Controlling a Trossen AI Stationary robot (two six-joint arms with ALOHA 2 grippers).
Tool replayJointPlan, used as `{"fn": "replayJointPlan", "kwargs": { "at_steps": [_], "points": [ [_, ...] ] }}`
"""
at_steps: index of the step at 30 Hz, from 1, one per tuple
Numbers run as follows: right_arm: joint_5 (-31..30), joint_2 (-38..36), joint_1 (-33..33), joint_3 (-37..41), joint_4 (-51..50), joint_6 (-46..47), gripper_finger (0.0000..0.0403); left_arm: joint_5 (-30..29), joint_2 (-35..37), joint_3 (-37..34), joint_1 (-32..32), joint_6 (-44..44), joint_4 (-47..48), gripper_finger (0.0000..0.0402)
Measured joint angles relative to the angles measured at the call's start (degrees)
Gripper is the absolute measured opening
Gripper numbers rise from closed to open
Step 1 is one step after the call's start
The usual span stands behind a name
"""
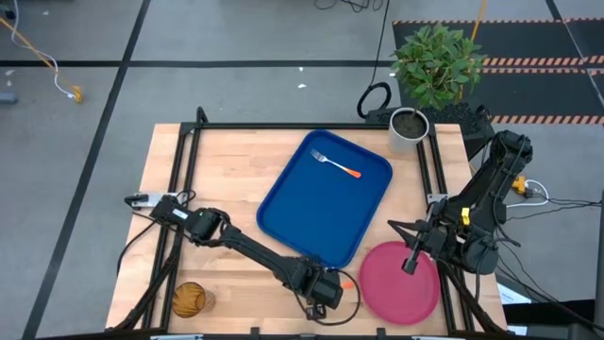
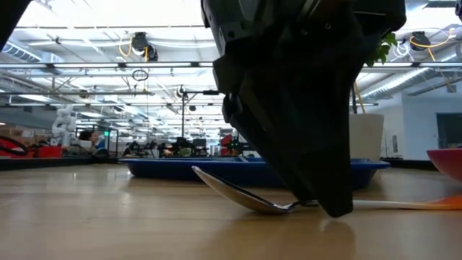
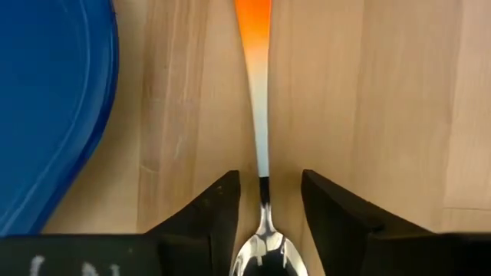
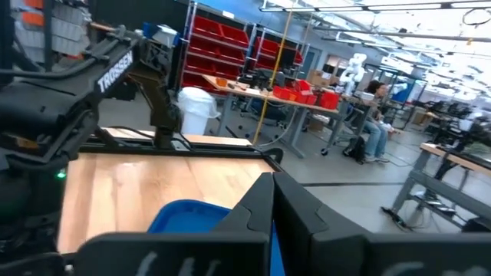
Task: Pick and place plate/cup/fork/spoon on tray
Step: Put the spoon on the blue tray at the bottom side of the fork
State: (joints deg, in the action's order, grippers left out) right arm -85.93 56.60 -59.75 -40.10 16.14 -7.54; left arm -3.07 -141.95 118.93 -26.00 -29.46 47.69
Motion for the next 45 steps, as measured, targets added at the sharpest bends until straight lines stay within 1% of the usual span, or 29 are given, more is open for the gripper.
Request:
{"fn": "replayJointPlan", "kwargs": {
  "at_steps": [2, 4, 8, 9, 16, 19, 22, 24, 27, 29, 30, 34, 36, 41, 45],
  "points": [
    [-0.9, 0.0, 0.0, 0.0, 0.0, -0.5, 0.0, 0.0, -0.1, 0.0, 0.1, 0.2, 0.4, 0.0129],
    [-1.4, 0.0, 0.0, 0.0, 0.0, -0.9, 0.0, 0.2, 0.0, -0.1, 0.5, -0.3, 0.9, 0.0104],
    [-1.4, 0.0, 0.0, 0.0, 0.0, -1.9, 0.0, 1.6, 1.1, -0.2, 1.4, -0.8, 2.3, 0.0022],
    [-1.4, 0.0, 0.0, 0.0, 0.0, -2.1, 0.0, 2.1, 1.4, -0.3, 1.5, -1.0, 2.6, 0.0014],
    [-1.5, 0.0, 0.0, 0.0, 0.3, -3.0, 0.0, 5.0, 2.4, -0.3, 2.0, -1.1, 4.5, 0.0006],
    [-1.5, 0.0, 0.0, 0.0, 0.4, -3.4, 0.0, 5.7, 4.4, 0.1, 1.6, -0.9, 7.6, 0.0004],
    [-1.5, 0.0, 0.0, 0.0, 1.4, -4.3, 0.0, 3.0, 8.8, 0.4, 1.0, 0.5, 10.5, 0.0003],
    [-1.5, 0.0, 0.0, 0.0, 2.7, -5.5, 0.0, -0.5, 12.0, 0.5, 1.0, 2.2, 12.7, 0.0002],
    [-1.5, 0.0, 0.0, 0.0, 4.4, -6.9, 0.0, -7.4, 16.0, 0.5, 2.1, 7.3, 17.9, 0.0002],
    [-1.5, 0.0, 0.0, 0.0, 5.5, -7.7, 0.0, -11.7, 18.3, 0.5, 3.4, 12.6, 19.8, 0.0001],
    [-1.5, 0.0, 0.0, 0.0, 5.9, -8.0, 0.0, -12.6, 18.9, 0.5, 4.4, 15.8, 20.3, 0.0001],
    [-1.6, 0.0, 0.0, 0.0, 6.2, -8.2, 0.0, -11.5, 19.3, 0.5, 9.9, 28.4, 21.3, 0.0001],
    [-2.6, 0.0, 0.0, 0.0, 6.2, -8.2, 0.0, -10.5, 19.1, -0.1, 13.4, 34.2, 21.5, 0.0001],
    [-3.0, 0.0, -0.4, 0.0, 6.3, -8.4, 0.0, -9.7, 19.2, -0.7, 22.3, 45.5, 20.5, 0.0],
    [-4.1, 0.0, -0.9, 0.0, 6.3, -9.7, 0.0, -3.2, 19.2, -0.8, 30.2, 54.2, 14.7, 0.0]
  ]
}}
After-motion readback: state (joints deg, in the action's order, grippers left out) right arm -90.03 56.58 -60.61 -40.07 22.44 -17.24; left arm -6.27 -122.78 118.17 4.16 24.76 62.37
